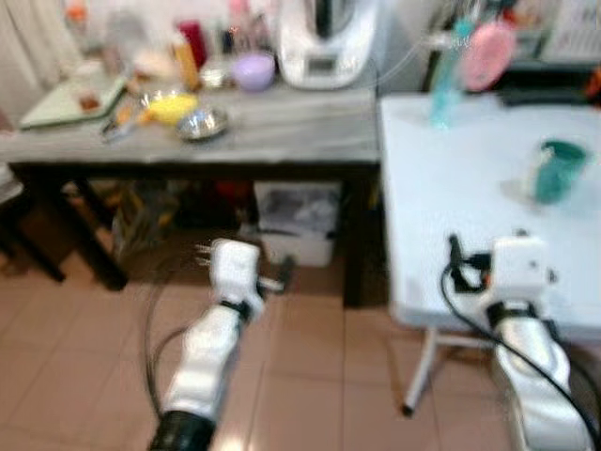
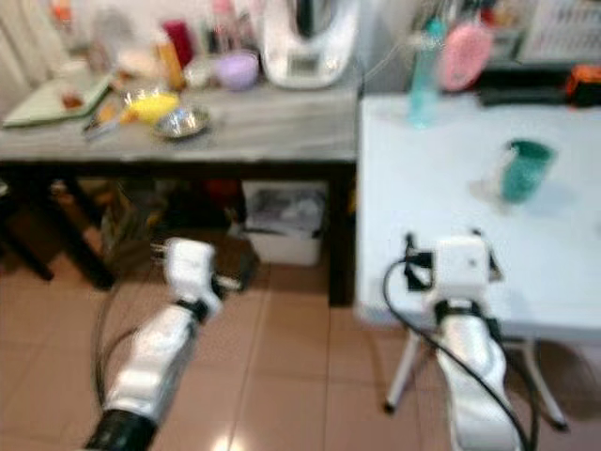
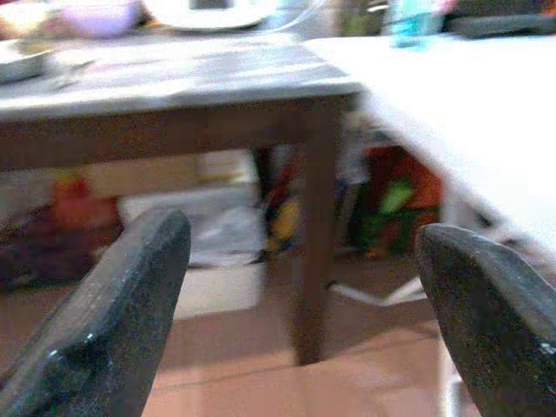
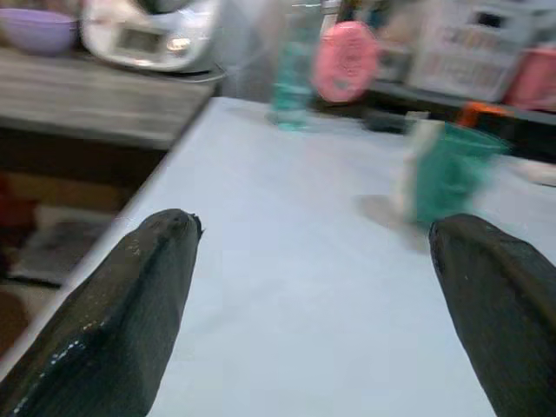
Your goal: Setting the table
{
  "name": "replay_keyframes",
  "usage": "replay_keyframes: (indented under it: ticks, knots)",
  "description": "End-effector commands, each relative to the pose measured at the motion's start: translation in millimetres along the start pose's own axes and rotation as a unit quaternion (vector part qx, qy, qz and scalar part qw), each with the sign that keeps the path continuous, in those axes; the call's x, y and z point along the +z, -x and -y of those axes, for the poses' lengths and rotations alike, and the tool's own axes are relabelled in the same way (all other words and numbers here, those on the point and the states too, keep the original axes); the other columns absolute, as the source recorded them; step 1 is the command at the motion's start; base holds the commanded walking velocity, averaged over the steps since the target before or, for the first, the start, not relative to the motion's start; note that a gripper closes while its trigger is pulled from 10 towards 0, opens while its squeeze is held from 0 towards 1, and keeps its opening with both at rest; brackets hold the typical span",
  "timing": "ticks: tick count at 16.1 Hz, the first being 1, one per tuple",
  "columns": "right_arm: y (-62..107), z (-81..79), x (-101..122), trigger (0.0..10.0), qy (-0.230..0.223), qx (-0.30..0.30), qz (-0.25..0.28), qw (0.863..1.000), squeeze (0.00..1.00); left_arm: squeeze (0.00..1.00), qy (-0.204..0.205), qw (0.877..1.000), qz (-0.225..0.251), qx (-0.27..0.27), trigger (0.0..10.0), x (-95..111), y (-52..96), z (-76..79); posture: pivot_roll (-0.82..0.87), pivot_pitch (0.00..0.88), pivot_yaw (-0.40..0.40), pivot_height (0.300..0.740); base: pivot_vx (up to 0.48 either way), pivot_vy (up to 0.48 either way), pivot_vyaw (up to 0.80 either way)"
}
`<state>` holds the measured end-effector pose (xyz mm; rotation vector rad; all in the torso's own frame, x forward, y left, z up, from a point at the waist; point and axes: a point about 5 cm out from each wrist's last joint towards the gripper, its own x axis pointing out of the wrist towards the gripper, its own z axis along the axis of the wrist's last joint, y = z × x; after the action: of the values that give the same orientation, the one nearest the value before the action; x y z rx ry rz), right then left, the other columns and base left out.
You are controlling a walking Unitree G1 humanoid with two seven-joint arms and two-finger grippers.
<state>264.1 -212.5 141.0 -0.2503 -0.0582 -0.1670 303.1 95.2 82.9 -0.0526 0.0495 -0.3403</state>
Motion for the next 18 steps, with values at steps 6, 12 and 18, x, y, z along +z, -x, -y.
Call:
replay_keyframes:
  ticks: [6,12,18]
  knots:
    - [-2.0,-9.8,5.1,10.0,-0.008,0.015,0.012,1.0,0.0,0.0,-0.012,1.0,0.002,0.013,10.0,1.8,0.8,-10.6,-0.2,0.0,0.08,0.74,0.0,-0.321,0.0]
    - [-3.3,-12.9,5.9,10.0,-0.01,0.018,0.014,1.0,0.0,0.0,-0.014,1.0,0.002,0.012,10.0,1.7,0.8,-10.4,-0.19,0.0,0.083,0.74,0.0,-0.321,0.0]
    - [-5.0,-14.0,7.4,10.0,-0.01,0.018,0.018,1.0,0.0,0.0,-0.015,1.0,0.002,0.01,10.0,1.7,-0.3,-9.6,-0.2,0.0,0.081,0.74,0.0,-0.322,0.0]
